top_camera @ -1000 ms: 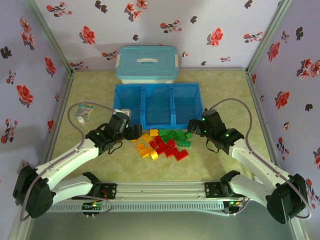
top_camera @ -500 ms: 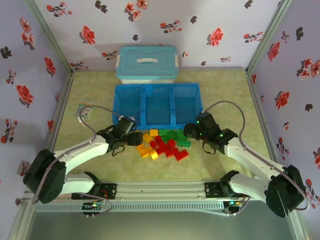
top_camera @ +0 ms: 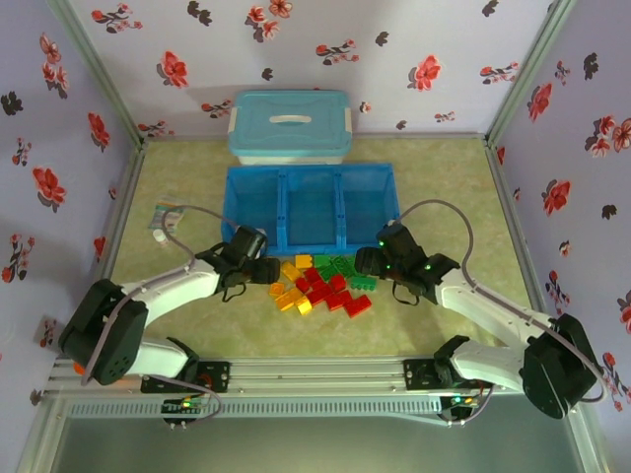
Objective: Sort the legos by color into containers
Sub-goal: Pick up the lego from the center of the table.
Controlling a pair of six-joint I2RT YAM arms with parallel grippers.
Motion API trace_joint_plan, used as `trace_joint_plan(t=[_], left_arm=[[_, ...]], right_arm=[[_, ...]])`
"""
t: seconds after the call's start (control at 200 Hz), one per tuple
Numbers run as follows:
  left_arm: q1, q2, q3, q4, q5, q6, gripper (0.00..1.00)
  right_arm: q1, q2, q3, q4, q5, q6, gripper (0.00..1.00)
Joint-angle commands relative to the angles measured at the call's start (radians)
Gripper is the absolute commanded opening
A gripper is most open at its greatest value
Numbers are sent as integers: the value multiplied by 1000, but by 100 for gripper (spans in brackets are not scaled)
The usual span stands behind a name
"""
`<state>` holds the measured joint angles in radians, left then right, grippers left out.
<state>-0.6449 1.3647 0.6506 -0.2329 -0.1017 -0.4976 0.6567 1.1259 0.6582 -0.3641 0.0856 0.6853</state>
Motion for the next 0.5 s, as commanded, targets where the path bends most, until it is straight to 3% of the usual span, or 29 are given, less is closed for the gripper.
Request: trace_joint_plan(t=[0.0, 0.31, 0.49], left_arm=[[5, 25, 6, 34, 32, 22, 72], [4, 76, 17, 67, 57, 29, 69], [4, 104, 34, 49, 51, 35, 61]], right_arm=[[13, 23, 36, 20, 23, 15, 77], [17, 39, 35, 31, 35, 14, 76], [17, 27, 26, 32, 44, 13, 76]])
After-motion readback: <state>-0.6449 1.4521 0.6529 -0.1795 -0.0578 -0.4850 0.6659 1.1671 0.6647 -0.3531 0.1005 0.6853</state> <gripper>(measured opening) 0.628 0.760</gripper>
